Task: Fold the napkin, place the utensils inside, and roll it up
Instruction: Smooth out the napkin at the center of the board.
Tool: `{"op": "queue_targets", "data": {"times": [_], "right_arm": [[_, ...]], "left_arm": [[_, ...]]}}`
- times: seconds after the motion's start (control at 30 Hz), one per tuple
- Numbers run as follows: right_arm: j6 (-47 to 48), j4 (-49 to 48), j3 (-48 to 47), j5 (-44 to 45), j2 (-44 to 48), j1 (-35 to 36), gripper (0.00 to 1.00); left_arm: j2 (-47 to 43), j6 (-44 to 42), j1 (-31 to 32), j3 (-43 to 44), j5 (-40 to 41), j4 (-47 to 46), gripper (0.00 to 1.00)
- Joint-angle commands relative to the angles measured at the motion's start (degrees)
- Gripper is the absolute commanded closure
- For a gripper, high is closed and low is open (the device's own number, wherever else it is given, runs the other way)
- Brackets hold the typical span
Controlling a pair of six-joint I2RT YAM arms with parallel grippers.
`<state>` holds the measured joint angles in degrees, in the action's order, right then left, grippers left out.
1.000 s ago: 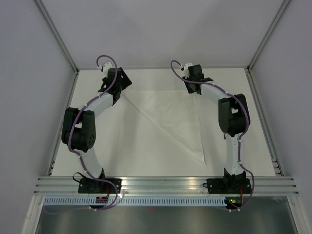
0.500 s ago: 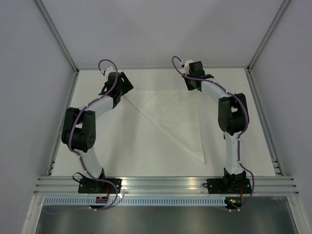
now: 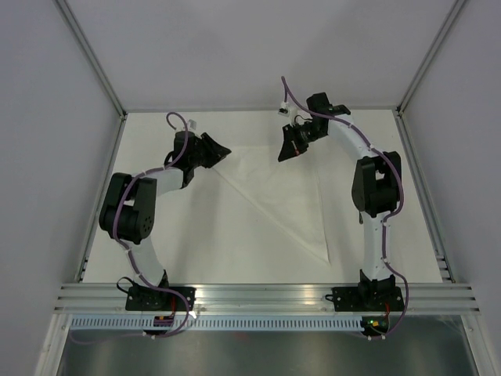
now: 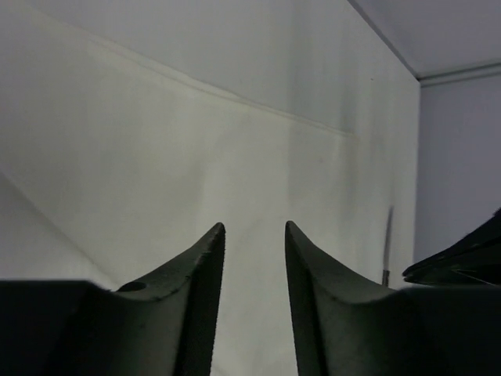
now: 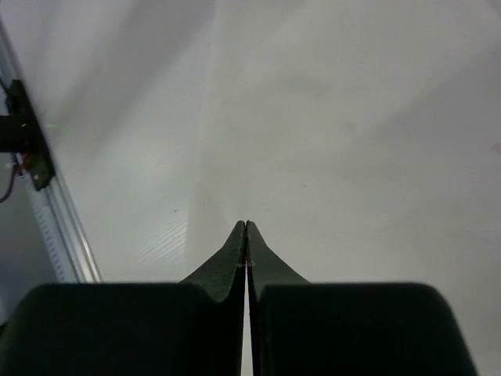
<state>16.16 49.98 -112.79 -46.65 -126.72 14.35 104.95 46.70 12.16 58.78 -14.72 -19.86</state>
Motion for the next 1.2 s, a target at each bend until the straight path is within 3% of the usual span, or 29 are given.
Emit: {"op": "queue_targets", "data": {"times": [0.0,0.2,0.43,0.7,1.17], "right_arm": [[5.63,11.45,-0.07,-12.67,-3.27,-0.11,0.99],[9.15,14.01,6.43,-13.99,-2.4,4.01,1.0],[0.11,7.17,8.29,-14.08,-3.8,7.88,1.0],[-13.6,-8.22,13.13,-8.81,-4.15,13.41,0.99],[-15.81,-11.39,16.99,-3.97,-8.81,14.74,0.99]], "left_arm": [[3.15,8.75,1.1,-1.56,-13.12,-12.81,0.62],[5.97,13.24,2.34,-3.41,-14.98,-16.27,0.69],[5.8,13.42,2.69,-6.74,-15.69,-16.44,0.69],[9.22,15.35,2.69,-10.62,-17.45,-22.85,0.7],[13.35,16.67,2.6,-10.8,-17.27,-24.09,0.7]]}}
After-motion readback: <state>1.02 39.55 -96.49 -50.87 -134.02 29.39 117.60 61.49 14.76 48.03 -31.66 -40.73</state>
